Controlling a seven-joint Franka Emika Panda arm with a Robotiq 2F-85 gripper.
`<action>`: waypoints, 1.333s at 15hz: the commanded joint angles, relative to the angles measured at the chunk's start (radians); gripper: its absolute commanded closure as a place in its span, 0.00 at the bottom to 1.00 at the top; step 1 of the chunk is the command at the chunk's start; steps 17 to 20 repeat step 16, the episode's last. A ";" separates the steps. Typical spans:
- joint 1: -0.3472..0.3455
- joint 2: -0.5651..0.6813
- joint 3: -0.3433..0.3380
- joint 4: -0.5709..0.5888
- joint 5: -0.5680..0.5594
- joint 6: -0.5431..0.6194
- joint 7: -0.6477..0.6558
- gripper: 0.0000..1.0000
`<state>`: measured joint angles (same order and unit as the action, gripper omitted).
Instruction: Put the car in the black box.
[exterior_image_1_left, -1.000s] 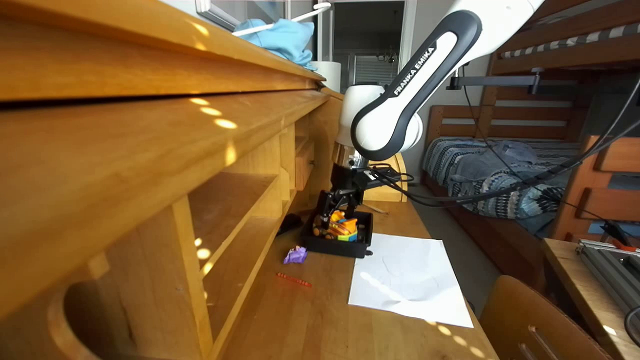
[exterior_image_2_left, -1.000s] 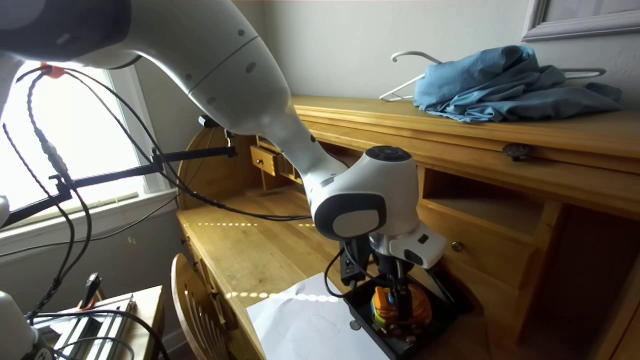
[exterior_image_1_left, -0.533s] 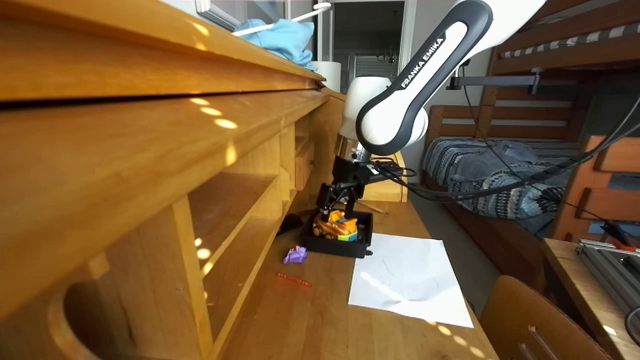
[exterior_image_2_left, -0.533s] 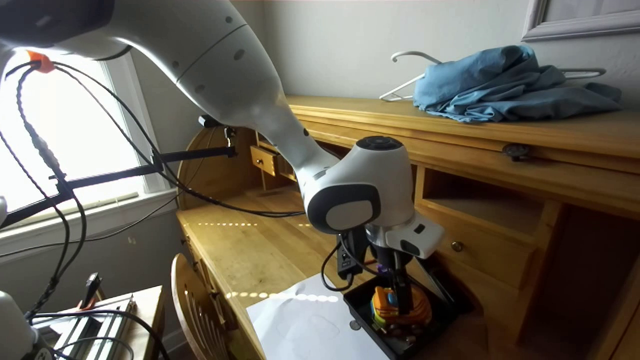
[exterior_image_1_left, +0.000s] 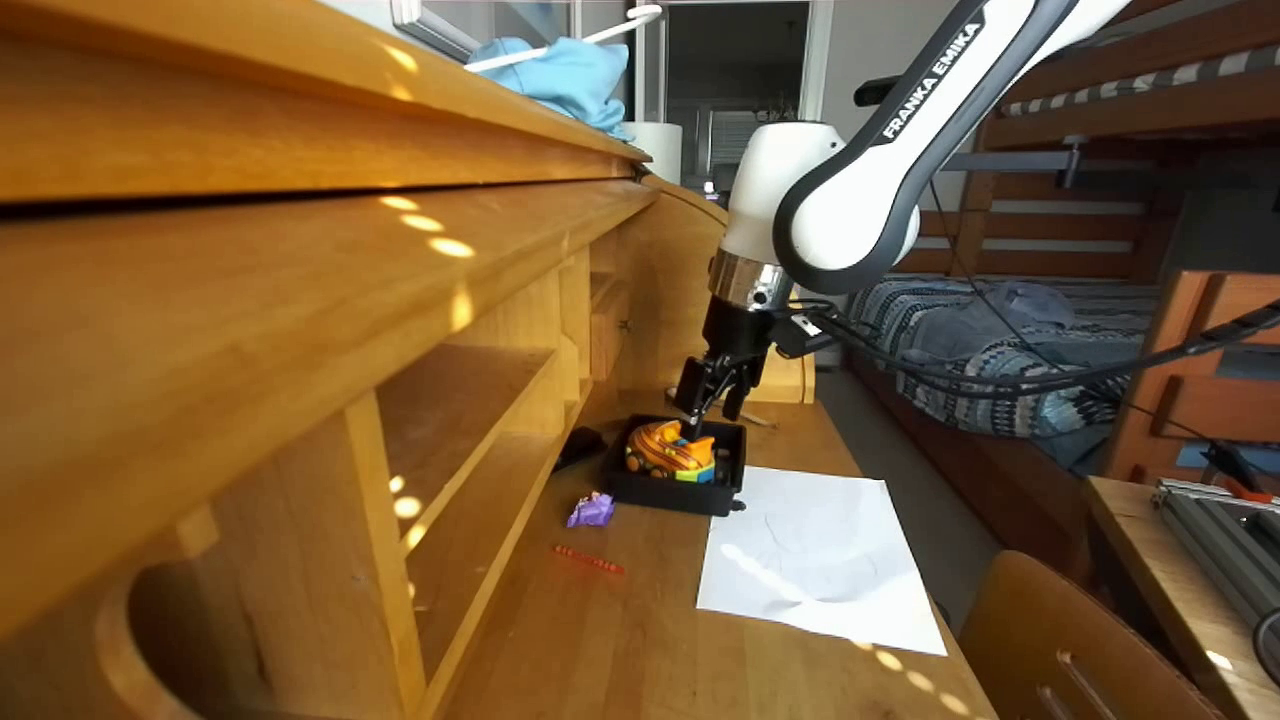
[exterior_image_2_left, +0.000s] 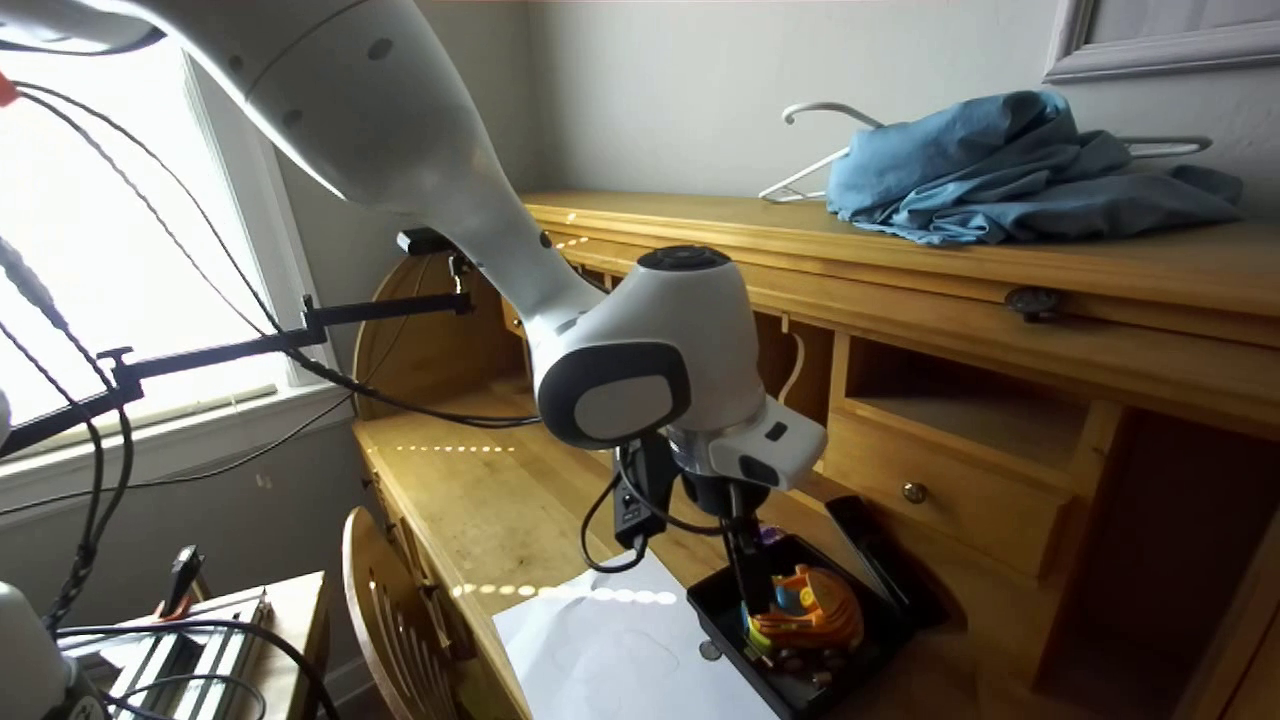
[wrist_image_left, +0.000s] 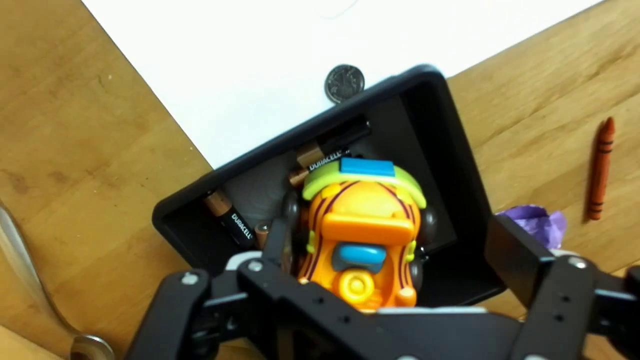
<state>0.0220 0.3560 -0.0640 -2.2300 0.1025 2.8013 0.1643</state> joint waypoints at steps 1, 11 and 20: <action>-0.012 -0.170 0.028 -0.157 -0.025 -0.067 -0.078 0.00; -0.010 -0.455 0.066 -0.280 -0.054 -0.554 -0.228 0.00; -0.008 -0.447 0.065 -0.264 -0.059 -0.559 -0.231 0.00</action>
